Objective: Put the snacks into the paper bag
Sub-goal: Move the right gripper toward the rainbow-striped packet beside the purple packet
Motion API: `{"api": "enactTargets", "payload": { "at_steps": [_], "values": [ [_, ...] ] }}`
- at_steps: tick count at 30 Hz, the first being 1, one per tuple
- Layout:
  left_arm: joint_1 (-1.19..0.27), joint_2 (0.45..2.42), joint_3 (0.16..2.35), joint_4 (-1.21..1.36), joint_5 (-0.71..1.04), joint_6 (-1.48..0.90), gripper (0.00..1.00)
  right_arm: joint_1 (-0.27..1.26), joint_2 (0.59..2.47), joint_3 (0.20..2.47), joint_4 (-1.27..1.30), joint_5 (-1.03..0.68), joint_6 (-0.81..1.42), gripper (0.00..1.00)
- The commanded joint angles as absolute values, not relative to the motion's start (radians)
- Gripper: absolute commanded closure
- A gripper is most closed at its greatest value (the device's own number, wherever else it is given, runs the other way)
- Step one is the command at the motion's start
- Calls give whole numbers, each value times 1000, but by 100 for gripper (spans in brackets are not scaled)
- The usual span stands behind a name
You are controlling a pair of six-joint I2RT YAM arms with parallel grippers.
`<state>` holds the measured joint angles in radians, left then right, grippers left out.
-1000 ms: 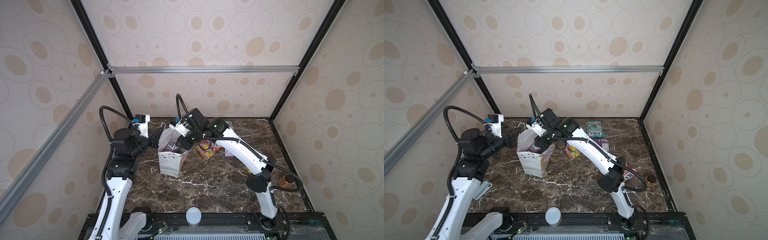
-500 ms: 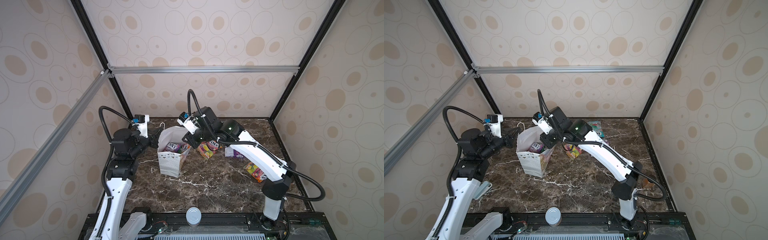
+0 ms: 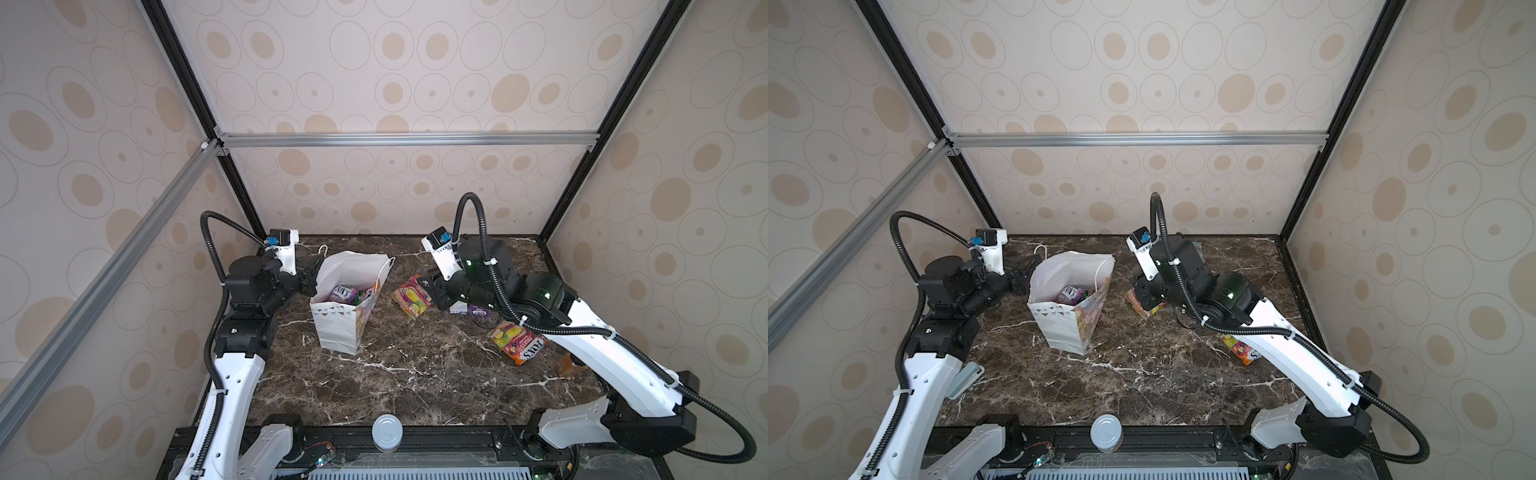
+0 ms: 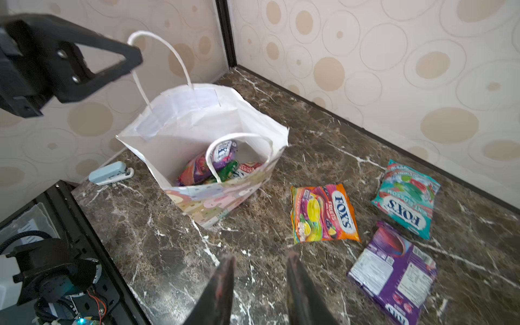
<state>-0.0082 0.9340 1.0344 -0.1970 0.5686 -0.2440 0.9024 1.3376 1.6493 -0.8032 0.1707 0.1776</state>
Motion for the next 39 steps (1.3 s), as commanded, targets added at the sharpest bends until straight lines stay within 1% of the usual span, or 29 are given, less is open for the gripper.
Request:
{"api": "enactTargets", "payload": {
  "at_steps": [1,3,7,10,13,17,22,24,26,30,35,39],
  "values": [
    [-8,937,1059,-167,573,-220,100,890,1306,1607,-913,247,249,65],
    [-8,944,1058,-168,575,-220,100,882,1311,1603,-989,295,263,62],
    [-8,956,1062,-182,559,-212,100,874,1354,1616,-1170,449,313,60],
    [-8,945,1055,-176,558,-214,100,856,1373,1585,-1206,498,330,59],
    [-8,937,1055,-173,564,-219,100,820,1370,1513,-1164,493,332,58],
    [-8,934,1068,-191,562,-218,100,737,1367,1401,-1084,431,336,56],
    [-8,912,1064,-172,574,-237,100,683,1423,1346,-1127,536,349,54],
    [-8,911,1066,-176,576,-235,100,663,1436,1322,-1121,561,342,51],
    [-7,919,1072,-191,566,-223,100,633,1449,1287,-1084,543,327,46],
    [-8,920,1072,-201,550,-216,100,598,1489,1235,-1024,518,305,43],
    [-8,914,1075,-202,540,-214,100,574,1552,1183,-984,531,290,42],
    [-8,908,1074,-202,532,-215,100,573,1640,1186,-980,563,264,42]
  ]
}}
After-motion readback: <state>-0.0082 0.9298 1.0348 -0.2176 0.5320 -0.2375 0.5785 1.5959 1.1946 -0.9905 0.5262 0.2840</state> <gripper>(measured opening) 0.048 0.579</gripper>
